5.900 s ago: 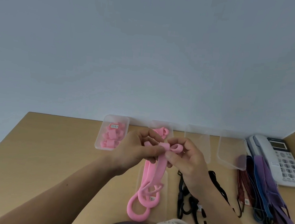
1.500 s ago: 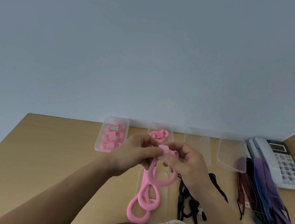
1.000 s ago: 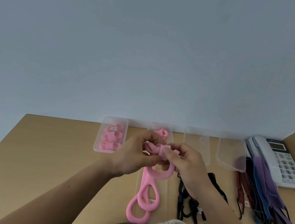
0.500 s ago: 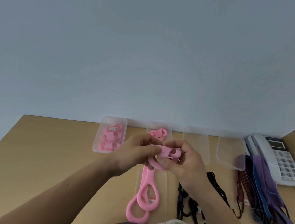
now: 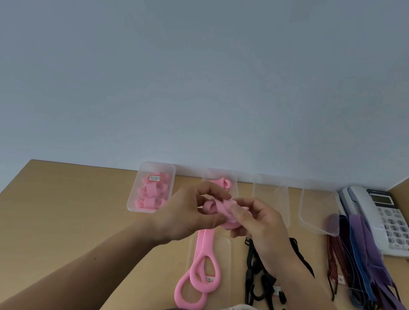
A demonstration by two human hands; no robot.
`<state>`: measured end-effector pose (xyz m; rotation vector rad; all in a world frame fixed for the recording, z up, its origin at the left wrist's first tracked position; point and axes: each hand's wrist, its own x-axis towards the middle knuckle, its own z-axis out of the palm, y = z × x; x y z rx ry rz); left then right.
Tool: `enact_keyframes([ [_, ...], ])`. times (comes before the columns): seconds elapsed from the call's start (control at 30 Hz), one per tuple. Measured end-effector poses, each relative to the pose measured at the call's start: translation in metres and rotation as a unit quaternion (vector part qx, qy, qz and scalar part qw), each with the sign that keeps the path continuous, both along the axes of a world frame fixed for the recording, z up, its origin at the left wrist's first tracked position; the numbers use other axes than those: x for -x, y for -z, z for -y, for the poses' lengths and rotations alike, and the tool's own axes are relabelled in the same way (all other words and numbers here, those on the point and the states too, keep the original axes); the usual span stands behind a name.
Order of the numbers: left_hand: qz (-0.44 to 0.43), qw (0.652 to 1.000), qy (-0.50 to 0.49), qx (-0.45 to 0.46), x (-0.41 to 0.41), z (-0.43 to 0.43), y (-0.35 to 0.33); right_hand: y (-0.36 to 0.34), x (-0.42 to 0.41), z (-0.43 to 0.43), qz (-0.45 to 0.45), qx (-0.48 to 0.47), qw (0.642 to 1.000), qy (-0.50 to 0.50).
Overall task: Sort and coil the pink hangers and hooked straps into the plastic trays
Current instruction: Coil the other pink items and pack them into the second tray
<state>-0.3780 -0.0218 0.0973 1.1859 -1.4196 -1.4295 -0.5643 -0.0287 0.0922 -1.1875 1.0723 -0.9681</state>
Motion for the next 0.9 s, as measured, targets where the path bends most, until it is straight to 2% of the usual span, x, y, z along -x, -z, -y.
enact_keyframes([
  [0.2,0.041,0.998,-0.027,-0.027,-0.001,0.001,0.003,0.003,-0.002,0.0,0.009,0.027,1.0,0.014],
  [0.3,0.034,0.999,-0.034,-0.025,-0.003,0.001,0.004,0.005,-0.007,0.0,0.003,0.03,0.999,0.036],
  [0.57,-0.019,0.997,-0.077,0.013,-0.006,-0.001,0.008,0.009,-0.02,0.0,-0.004,0.011,0.996,0.091],
  [0.7,-0.011,0.994,-0.094,0.057,-0.01,-0.002,0.016,0.011,-0.029,0.002,0.0,-0.008,0.994,0.113],
  [0.8,0.007,0.996,-0.084,0.033,-0.017,-0.002,0.018,0.014,-0.035,0.003,-0.008,-0.016,0.992,0.121],
  [0.9,0.0,0.999,-0.037,-0.008,-0.023,0.001,0.022,0.016,-0.039,0.002,-0.012,-0.024,0.996,0.079],
])
